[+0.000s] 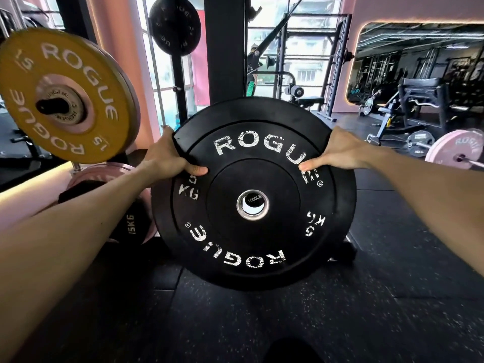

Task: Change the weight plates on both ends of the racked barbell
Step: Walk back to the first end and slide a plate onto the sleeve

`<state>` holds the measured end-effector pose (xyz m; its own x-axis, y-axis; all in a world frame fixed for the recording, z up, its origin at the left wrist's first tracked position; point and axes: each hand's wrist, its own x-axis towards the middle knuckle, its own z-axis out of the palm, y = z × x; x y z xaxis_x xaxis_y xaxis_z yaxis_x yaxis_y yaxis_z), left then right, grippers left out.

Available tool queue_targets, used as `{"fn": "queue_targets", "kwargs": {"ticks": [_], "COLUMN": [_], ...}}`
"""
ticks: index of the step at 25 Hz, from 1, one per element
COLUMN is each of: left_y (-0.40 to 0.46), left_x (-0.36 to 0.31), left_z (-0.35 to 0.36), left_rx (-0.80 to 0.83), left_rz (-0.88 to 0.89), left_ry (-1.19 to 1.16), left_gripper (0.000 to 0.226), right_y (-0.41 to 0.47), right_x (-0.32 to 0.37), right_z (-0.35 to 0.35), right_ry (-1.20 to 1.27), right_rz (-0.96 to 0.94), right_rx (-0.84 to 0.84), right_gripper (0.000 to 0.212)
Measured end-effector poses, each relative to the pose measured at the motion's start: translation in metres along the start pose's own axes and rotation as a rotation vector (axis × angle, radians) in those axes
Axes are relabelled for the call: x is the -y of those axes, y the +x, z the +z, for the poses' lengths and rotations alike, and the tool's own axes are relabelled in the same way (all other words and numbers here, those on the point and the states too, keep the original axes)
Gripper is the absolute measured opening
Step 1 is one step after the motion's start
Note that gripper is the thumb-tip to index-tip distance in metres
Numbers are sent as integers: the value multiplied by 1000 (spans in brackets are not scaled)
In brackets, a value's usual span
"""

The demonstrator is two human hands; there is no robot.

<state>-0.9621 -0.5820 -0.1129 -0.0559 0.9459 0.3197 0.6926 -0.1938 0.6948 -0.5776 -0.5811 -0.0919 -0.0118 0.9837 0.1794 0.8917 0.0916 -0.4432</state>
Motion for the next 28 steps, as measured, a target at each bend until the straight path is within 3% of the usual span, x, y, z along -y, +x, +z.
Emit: {"fn": "queue_targets", "kwargs": {"ticks": [5, 10, 15, 23, 28], "left_y": [14, 6, -9, -3, 9], "left_x": [13, 19, 20, 16, 11], "left_z": [13, 28, 42, 43, 24], "left_rx": [-11, -5, 5, 25, 28], "left_rz": [-25, -56, -63, -64, -45], "left_ry": [-4, -11, -32, 1, -30], "left_gripper": [97, 93, 101, 100, 99], "right_y": [31, 16, 6, 16, 32], "right_x": [-13, -13, -27, -31, -25], "right_z": [19, 20, 28, 22, 16], "right_ry": [-29, -26, -72, -119, -77], "right_rz": [-3, -57, 30, 36, 14], "right_rx": [-37, -5, -46, -45, -65], "right_gripper": [107, 92, 115, 119, 110]}}
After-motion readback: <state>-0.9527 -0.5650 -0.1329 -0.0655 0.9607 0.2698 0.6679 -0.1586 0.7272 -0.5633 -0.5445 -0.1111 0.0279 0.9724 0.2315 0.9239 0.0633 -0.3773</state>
